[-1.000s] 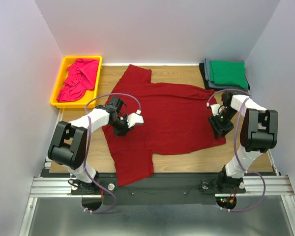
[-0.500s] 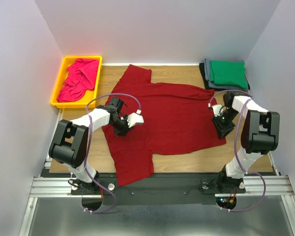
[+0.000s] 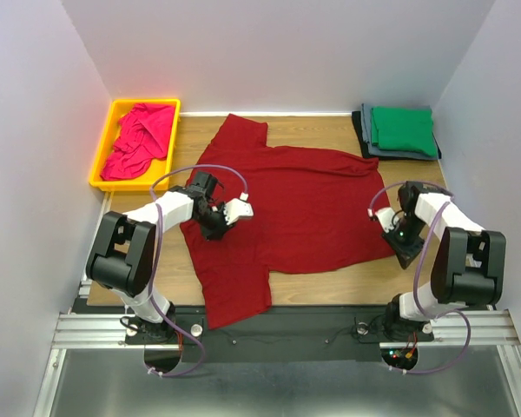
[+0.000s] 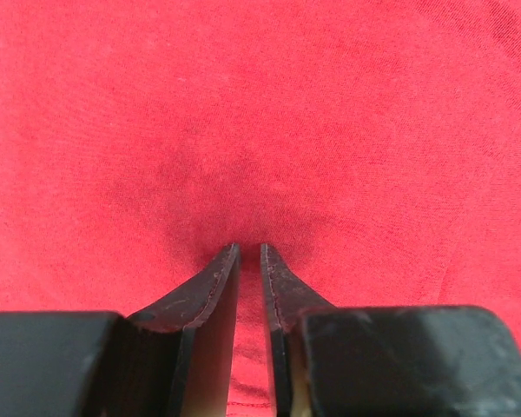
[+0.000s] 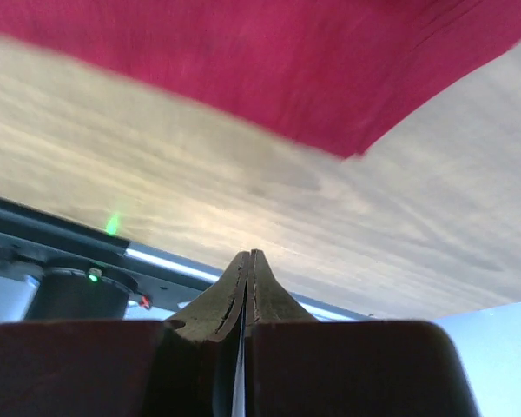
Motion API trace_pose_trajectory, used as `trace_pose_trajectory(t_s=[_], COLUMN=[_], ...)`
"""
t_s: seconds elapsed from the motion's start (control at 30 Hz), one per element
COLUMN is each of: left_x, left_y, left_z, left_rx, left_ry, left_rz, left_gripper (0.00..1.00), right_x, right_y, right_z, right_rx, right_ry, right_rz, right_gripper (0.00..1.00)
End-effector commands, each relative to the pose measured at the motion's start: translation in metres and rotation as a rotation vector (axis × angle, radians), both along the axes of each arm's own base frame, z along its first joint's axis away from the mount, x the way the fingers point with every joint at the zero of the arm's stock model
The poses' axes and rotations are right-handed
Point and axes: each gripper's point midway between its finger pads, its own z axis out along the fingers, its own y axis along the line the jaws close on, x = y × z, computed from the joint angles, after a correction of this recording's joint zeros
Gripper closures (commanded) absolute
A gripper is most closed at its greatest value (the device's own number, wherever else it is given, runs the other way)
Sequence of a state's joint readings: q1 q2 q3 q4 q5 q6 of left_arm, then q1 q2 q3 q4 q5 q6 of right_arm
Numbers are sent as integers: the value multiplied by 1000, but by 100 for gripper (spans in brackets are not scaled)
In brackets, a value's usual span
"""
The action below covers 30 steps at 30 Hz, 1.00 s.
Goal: Fold and stack the t-shirts
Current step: Flatten the tshirt out
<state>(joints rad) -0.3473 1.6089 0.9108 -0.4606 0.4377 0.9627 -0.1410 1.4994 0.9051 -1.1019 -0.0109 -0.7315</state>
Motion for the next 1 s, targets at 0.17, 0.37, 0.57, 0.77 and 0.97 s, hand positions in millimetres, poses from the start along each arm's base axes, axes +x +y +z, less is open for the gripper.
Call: trace_pose_trajectory(t_s=[0.17, 0.37, 0.57, 0.77, 0.97], left_x=[-24, -18, -15, -15, -15], left_y=[11, 7, 5, 6, 6], left_z=[-8, -3, -3, -9, -13], left_rx=[15, 2, -3, 1, 5], left_ry=[72, 65, 65, 73, 81], left_rz=[17, 17, 13, 14, 11], left_gripper=[73, 73, 73, 73, 73], right_x=[12, 61, 88, 90, 91], right_y=[-10, 13, 14, 18, 24], right_z=[17, 17, 4, -7, -12], right_rx=[-49, 105, 128, 150, 177], right_ry=[-118, -133, -129, -88, -73], right_rz=[-16, -196, -268, -291, -301], right_gripper=[50, 39, 48, 55, 63])
